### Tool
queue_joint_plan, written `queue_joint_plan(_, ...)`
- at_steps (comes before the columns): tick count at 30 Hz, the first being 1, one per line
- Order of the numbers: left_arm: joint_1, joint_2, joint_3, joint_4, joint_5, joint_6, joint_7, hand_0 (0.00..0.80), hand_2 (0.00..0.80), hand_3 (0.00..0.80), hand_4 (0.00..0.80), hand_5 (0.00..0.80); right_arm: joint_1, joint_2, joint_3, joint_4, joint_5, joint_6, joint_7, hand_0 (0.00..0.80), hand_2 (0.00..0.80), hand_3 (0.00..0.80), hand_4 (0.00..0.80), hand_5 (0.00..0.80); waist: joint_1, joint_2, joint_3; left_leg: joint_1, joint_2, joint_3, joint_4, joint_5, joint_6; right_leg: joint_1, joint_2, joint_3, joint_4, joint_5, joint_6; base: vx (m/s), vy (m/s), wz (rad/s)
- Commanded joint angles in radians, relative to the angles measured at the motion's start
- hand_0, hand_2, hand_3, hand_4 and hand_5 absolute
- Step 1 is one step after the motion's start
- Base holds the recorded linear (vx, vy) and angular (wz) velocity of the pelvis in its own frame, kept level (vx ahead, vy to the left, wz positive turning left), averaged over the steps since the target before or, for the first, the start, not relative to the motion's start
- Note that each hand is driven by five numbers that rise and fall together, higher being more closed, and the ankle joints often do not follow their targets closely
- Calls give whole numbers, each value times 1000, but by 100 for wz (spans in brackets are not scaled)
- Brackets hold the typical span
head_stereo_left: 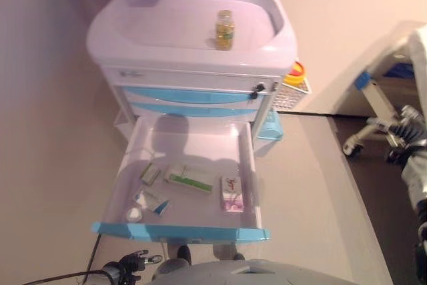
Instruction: Open the drawer and pick up the medicine
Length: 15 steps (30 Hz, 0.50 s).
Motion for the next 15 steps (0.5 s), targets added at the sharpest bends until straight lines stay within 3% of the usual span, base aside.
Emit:
queue_joint_plan(1, -42, -41, 4, 12, 37, -5, 16, 0, 0, 0, 0, 0, -19, 51, 20, -82, -36, -73, 17, 0, 0, 0, 0, 0, 7, 7, 25, 25, -51, -20, 18, -130, 41, -34, -5, -24, 36, 36, 41, -42, -34, -42)
queue_joint_plan(8, -30, -73, 21, 18, 42, -36, 28, 0, 0, 0, 0, 0, 108, 256, 135, 67, -163, -120, 29, 0, 0, 0, 0, 0, -8, 26, 42, 0, -47, 1, 25, -123, 39, -58, -5, -27, 35, 39, 41, -32, -27, -19)
queue_joint_plan(15, -42, -101, 33, 45, 16, -80, 29, 0, 0, 0, 0, 0, 164, 382, 241, 226, -176, -141, 21, 0, 0, 0, 0, 0, -14, 44, 73, -36, -51, -9, 65, -123, 45, -83, -7, -30, 67, 31, 30, -5, -2, 0)
